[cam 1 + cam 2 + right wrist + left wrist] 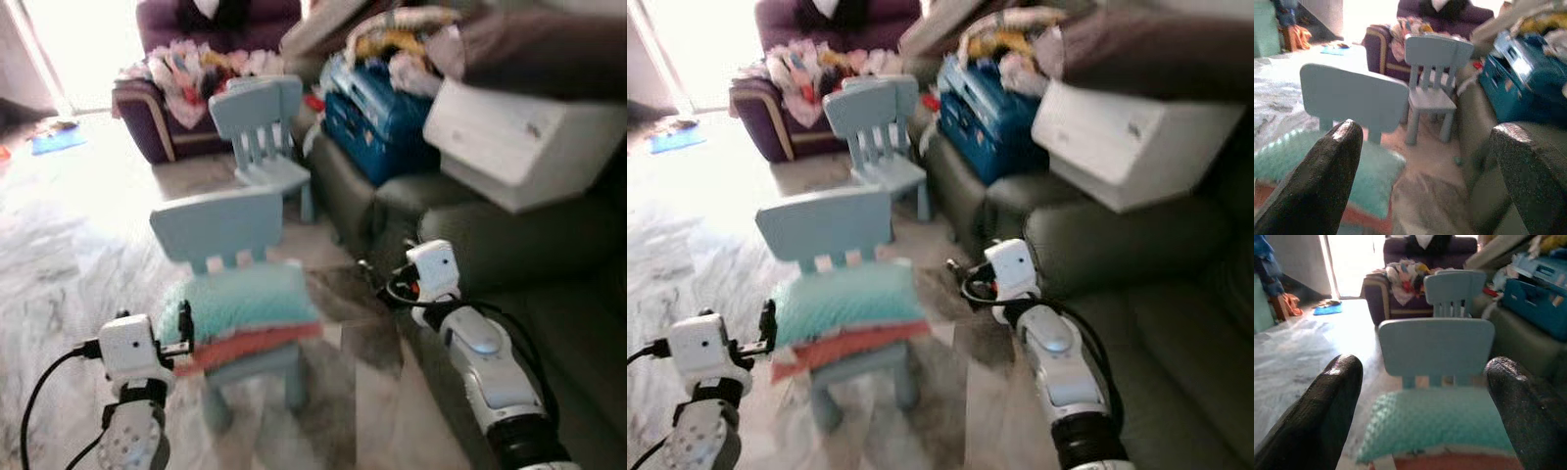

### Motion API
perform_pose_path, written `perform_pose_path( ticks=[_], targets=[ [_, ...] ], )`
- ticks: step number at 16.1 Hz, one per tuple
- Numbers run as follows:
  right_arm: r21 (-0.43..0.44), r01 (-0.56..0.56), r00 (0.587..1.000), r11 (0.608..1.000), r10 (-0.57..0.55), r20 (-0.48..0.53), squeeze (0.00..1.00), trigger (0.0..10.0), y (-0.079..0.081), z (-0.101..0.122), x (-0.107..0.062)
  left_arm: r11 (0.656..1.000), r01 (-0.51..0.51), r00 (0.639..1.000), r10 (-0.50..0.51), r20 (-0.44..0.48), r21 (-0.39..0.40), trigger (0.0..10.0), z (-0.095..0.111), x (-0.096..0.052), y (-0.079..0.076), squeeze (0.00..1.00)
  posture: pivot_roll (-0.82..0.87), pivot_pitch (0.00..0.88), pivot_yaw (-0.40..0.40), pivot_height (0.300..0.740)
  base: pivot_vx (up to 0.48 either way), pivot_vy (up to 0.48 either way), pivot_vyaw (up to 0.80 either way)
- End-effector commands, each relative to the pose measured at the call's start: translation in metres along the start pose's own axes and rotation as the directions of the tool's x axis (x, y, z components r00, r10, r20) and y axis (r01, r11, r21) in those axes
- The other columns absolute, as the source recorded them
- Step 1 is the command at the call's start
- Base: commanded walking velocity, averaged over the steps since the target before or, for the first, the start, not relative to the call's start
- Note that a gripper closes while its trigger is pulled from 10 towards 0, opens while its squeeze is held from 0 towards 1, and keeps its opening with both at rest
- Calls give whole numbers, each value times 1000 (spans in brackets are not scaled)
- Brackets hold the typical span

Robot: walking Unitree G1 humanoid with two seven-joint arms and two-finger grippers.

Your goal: Move the pillow to the sofa

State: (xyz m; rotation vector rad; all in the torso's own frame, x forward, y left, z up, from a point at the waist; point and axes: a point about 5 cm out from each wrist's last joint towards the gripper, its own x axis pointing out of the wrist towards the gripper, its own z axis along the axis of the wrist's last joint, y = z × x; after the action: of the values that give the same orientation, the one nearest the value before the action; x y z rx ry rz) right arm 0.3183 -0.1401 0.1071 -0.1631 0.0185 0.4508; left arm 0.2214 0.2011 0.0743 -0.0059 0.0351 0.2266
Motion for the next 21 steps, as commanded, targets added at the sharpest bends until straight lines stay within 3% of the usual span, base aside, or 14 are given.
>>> perform_pose_path(
  ticks=[1,5,13,19,21],
  targets=[
    [-1,-28,999,1000,28,16,0,10000,7,4,4,1000,-20,1000,20,2,13,10000,2,0,7,0,-159,0,21,740,469,0,0],
    [-10,-33,999,999,33,19,0,10000,8,4,4,1000,-21,1000,20,1,14,10000,1,0,7,0,-157,0,21,740,461,0,0],
    [-28,-38,999,999,39,20,0,10000,10,4,3,998,-57,998,57,-25,-5,10000,-2,2,6,0,-160,0,23,740,0,0,800],
    [-4,-34,999,999,34,26,0,10000,10,5,4,997,-64,997,63,-35,-39,10000,-2,3,7,0,-159,0,24,740,0,0,0],
    [49,-24,1000,999,23,14,0,10000,9,6,6,996,-69,997,66,-41,-61,10000,-1,4,8,0,-159,0,25,740,0,0,0]
  ],
)
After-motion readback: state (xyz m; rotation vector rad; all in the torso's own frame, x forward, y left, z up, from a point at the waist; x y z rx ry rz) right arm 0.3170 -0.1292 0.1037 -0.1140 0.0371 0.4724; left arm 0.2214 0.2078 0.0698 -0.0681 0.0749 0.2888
